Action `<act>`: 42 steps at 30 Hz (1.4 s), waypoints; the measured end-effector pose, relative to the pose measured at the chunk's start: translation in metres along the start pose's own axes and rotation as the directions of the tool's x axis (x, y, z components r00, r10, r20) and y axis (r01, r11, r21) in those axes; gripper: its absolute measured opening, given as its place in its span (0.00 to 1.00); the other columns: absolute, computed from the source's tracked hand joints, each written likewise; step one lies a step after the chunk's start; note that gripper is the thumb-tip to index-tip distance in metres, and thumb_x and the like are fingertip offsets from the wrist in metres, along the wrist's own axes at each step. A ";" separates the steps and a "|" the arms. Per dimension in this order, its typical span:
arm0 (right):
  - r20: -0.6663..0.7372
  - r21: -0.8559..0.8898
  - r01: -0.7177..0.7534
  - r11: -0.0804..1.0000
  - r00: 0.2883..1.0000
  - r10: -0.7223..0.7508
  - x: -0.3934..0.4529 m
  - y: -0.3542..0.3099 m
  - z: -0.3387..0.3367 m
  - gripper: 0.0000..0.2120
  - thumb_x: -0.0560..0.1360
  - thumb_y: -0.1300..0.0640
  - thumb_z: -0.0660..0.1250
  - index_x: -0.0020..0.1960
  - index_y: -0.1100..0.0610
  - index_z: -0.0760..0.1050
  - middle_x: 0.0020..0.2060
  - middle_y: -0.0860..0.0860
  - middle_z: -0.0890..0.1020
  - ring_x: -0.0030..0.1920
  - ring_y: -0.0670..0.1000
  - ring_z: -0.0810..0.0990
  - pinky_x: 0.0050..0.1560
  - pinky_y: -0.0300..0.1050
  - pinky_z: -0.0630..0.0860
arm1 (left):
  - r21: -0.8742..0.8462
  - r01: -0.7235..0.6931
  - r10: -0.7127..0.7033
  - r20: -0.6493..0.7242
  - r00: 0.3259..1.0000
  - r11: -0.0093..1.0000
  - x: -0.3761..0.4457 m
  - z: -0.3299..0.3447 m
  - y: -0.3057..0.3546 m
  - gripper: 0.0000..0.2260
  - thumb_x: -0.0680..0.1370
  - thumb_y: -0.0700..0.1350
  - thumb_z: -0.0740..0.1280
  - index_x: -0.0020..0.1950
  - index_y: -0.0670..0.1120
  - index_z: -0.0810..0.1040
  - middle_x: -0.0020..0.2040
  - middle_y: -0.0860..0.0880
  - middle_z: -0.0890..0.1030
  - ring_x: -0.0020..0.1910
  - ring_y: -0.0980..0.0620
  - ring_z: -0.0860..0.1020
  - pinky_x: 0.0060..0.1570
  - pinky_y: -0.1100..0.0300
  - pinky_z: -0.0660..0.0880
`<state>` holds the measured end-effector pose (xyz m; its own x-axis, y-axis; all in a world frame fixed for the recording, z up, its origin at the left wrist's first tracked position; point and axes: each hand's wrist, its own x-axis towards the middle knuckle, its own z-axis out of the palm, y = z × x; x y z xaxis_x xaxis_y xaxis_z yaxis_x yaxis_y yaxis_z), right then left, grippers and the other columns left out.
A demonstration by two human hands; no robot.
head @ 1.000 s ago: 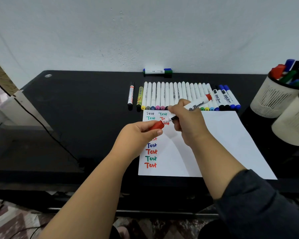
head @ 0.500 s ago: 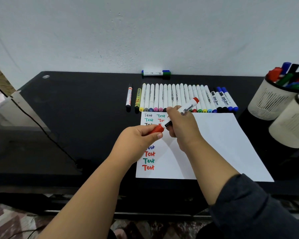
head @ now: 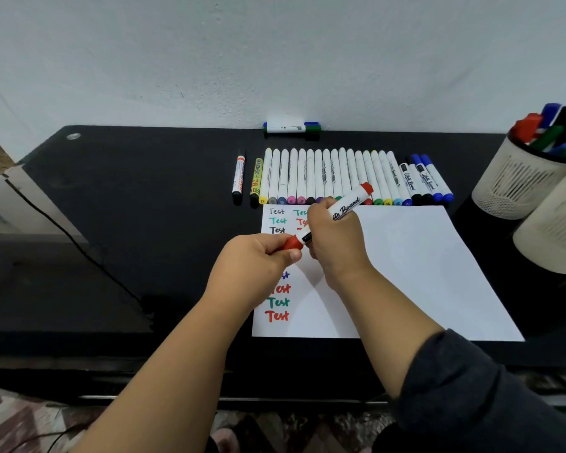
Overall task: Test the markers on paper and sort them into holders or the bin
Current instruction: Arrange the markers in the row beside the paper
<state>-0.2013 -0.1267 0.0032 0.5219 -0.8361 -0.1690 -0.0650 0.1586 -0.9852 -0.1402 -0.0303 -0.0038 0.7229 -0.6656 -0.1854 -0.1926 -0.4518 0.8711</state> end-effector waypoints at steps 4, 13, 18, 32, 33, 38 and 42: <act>0.003 0.038 -0.013 0.999 1.000 0.013 -0.001 -0.001 -0.002 0.10 0.79 0.58 0.58 0.40 0.53 0.71 0.35 0.49 0.79 0.32 0.44 0.75 0.22 0.30 0.66 | 0.050 -0.022 0.022 -0.012 1.000 0.999 0.002 0.001 0.002 0.13 0.77 0.48 0.68 0.62 0.52 0.79 0.43 0.56 0.78 0.45 0.53 0.79 0.44 0.60 0.77; 0.017 -0.045 0.047 0.998 0.999 -0.047 -0.006 -0.008 -0.012 0.11 0.78 0.46 0.61 0.44 0.54 0.71 0.26 0.46 0.74 0.28 0.45 0.70 0.33 0.40 0.66 | 0.100 -0.049 0.055 -0.058 0.997 0.994 -0.005 0.009 0.012 0.14 0.79 0.50 0.64 0.65 0.55 0.75 0.38 0.61 0.73 0.37 0.58 0.75 0.33 0.65 0.72; -0.069 -0.002 0.134 0.991 0.989 -0.134 -0.020 -0.013 -0.031 0.09 0.75 0.60 0.63 0.45 0.50 0.63 0.34 0.51 0.80 0.31 0.46 0.71 0.38 0.41 0.69 | 0.119 -0.069 0.076 -0.054 0.996 0.991 -0.018 0.009 0.024 0.14 0.79 0.50 0.63 0.65 0.53 0.75 0.42 0.53 0.77 0.36 0.55 0.74 0.32 0.62 0.71; 0.348 -0.863 0.504 0.028 0.634 -0.690 -0.002 -0.070 -0.118 0.10 0.72 0.64 0.68 0.53 0.61 0.78 0.50 0.58 0.76 0.46 0.60 0.75 0.36 0.49 0.74 | 0.072 -0.294 0.292 0.033 0.956 0.953 -0.024 0.024 0.108 0.09 0.77 0.51 0.66 0.56 0.55 0.79 0.44 0.56 0.79 0.41 0.56 0.75 0.36 0.62 0.71; 0.346 -0.876 0.481 0.018 0.656 -0.671 0.003 -0.073 -0.127 0.11 0.75 0.62 0.66 0.56 0.61 0.77 0.53 0.58 0.75 0.49 0.59 0.74 0.40 0.51 0.75 | 0.027 -0.316 0.315 0.047 0.948 0.948 -0.021 0.028 0.114 0.12 0.77 0.51 0.66 0.60 0.54 0.78 0.48 0.57 0.79 0.45 0.57 0.76 0.39 0.64 0.70; 0.194 -0.904 0.394 0.162 0.720 -0.666 0.023 -0.092 -0.172 0.12 0.77 0.62 0.61 0.60 0.60 0.72 0.57 0.54 0.73 0.50 0.56 0.75 0.42 0.44 0.68 | -0.058 -0.396 0.400 0.160 0.902 0.916 0.006 0.061 0.134 0.25 0.77 0.56 0.64 0.73 0.55 0.64 0.67 0.59 0.72 0.66 0.59 0.69 0.61 0.63 0.64; -0.038 -0.824 0.309 0.475 0.805 -0.591 0.042 -0.098 -0.203 0.10 0.77 0.61 0.60 0.58 0.56 0.73 0.55 0.51 0.75 0.48 0.51 0.76 0.47 0.40 0.74 | 0.094 -0.385 0.364 0.187 0.913 0.918 0.037 0.097 0.136 0.23 0.79 0.56 0.60 0.73 0.54 0.64 0.73 0.54 0.65 0.71 0.54 0.63 0.65 0.60 0.60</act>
<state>-0.3456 -0.2841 0.0874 0.4261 -0.7874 0.4455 -0.5701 -0.6161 -0.5436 -0.2039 -0.1744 0.0631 0.4658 -0.8827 0.0627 -0.5178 -0.2144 0.8282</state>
